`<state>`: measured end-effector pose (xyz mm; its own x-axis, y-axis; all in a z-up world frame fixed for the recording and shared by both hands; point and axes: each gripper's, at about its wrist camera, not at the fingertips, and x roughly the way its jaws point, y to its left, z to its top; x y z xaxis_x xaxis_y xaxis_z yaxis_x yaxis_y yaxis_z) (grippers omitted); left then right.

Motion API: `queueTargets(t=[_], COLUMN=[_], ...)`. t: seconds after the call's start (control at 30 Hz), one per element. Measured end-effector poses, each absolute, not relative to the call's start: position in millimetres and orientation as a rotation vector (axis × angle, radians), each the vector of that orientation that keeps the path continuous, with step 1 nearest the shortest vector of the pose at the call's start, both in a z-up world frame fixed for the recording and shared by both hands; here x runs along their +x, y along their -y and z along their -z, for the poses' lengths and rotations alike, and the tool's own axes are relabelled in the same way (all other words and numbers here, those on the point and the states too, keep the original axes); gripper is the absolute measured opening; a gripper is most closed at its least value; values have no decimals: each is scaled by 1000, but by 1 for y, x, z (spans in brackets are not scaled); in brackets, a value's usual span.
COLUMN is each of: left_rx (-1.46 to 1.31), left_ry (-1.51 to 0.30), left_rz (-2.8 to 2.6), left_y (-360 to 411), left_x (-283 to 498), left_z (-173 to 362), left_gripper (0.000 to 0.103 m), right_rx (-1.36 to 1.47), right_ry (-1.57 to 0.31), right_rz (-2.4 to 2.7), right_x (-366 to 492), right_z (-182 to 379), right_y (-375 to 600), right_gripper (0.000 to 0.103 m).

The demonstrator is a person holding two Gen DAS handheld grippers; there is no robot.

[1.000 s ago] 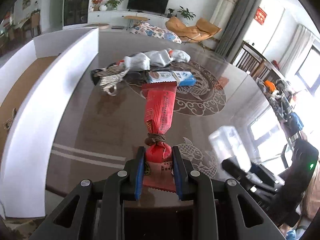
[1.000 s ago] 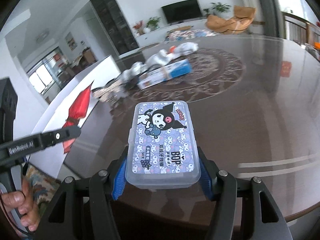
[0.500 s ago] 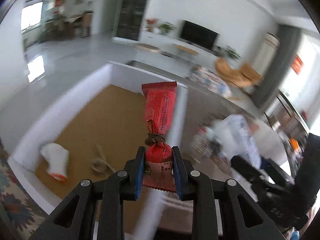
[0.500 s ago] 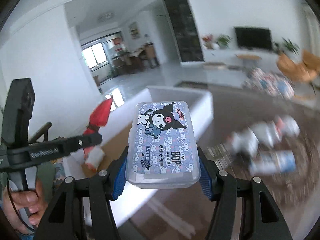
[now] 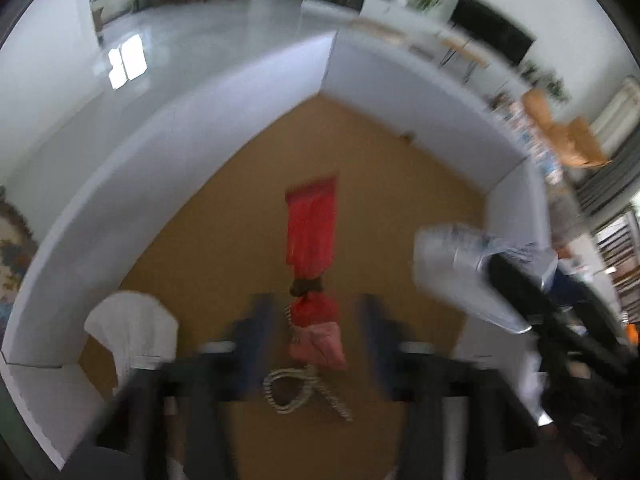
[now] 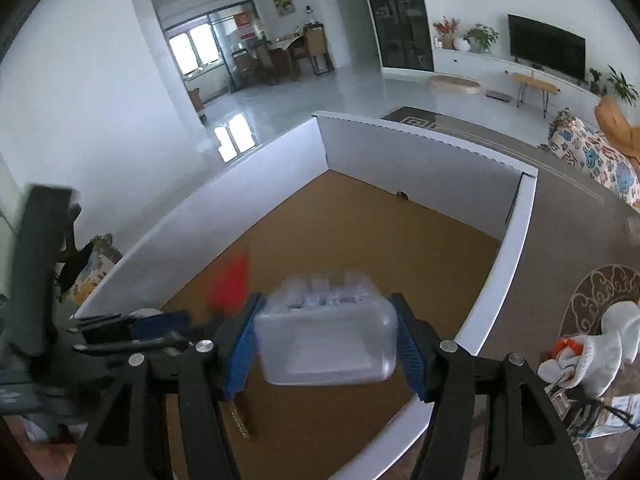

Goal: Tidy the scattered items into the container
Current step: 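Open both tools to drop the red bag and clear box into the box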

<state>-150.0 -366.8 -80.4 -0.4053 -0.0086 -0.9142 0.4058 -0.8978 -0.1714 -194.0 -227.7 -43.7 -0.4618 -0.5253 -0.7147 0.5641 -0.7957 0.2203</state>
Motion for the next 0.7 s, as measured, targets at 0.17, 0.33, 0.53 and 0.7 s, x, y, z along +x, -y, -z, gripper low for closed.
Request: queueTargets(t=[0.17, 0.33, 0.53, 0.7], left_rx=[1514, 1420, 1317, 1310], left_ry=[-562, -601, -517, -428], left_rz=[2351, 2391, 2563, 2748], left_y=[367, 358, 304, 225], left_x=[-140, -115, -78, -53], left_z=[77, 52, 6, -15], left_gripper=[80, 80, 80, 81], right_rx=[1012, 950, 880, 875], right_ry=[7, 62, 151, 182], right_rz=[2282, 2313, 2401, 2516], right_x=[-185, -161, -113, -66], right_z=[36, 18, 8, 18], right_y=[215, 184, 119, 45], right_gripper=[63, 63, 63, 63])
